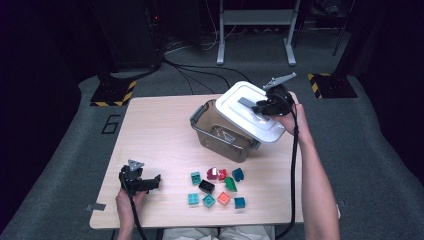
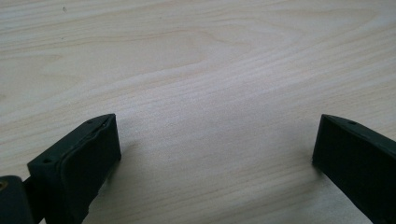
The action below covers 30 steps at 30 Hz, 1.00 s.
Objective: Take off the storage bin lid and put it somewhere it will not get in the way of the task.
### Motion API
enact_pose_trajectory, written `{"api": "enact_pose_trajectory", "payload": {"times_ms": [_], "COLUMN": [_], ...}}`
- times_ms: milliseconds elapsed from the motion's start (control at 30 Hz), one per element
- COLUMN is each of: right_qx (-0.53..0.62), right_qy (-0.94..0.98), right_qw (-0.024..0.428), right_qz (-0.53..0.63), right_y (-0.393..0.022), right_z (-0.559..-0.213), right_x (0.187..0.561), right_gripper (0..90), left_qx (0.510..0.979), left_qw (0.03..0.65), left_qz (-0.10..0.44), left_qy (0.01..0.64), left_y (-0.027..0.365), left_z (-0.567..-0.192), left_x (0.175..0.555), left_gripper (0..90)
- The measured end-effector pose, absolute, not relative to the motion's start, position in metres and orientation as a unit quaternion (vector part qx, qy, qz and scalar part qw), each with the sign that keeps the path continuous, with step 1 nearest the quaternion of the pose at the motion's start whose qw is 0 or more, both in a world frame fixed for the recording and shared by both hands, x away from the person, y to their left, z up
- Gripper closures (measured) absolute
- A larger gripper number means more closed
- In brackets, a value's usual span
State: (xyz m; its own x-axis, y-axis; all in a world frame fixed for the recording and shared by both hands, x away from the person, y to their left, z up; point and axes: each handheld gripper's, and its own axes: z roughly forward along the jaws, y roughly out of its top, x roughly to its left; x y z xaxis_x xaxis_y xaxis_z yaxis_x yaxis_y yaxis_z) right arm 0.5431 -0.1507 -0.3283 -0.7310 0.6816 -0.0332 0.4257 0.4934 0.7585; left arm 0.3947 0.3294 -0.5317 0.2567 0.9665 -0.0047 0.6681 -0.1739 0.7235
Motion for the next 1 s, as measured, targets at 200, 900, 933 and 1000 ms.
{"api": "enact_pose_trajectory", "payload": {"times_ms": [200, 900, 933, 1000], "right_qx": [0.349, 0.427, 0.428, 0.439], "right_qy": [0.839, 0.801, 0.8, 0.795], "right_qw": [0.171, 0.196, 0.198, 0.2], "right_qz": [0.381, 0.371, 0.37, 0.367], "right_y": [-0.165, -0.211, -0.213, -0.216], "right_z": [-0.331, -0.34, -0.34, -0.342], "right_x": [0.54, 0.533, 0.532, 0.532], "right_gripper": [66.8, 66.8, 66.8, 66.8], "left_qx": [0.728, 0.728, 0.728, 0.728], "left_qw": [0.313, 0.313, 0.313, 0.313], "left_qz": [0.238, 0.238, 0.238, 0.238], "left_qy": [0.561, 0.561, 0.561, 0.561], "left_y": [0.329, 0.329, 0.329, 0.329], "left_z": [-0.532, -0.532, -0.532, -0.532], "left_x": [0.395, 0.395, 0.395, 0.395], "left_gripper": [0.8, 0.8, 0.8, 0.8]}}
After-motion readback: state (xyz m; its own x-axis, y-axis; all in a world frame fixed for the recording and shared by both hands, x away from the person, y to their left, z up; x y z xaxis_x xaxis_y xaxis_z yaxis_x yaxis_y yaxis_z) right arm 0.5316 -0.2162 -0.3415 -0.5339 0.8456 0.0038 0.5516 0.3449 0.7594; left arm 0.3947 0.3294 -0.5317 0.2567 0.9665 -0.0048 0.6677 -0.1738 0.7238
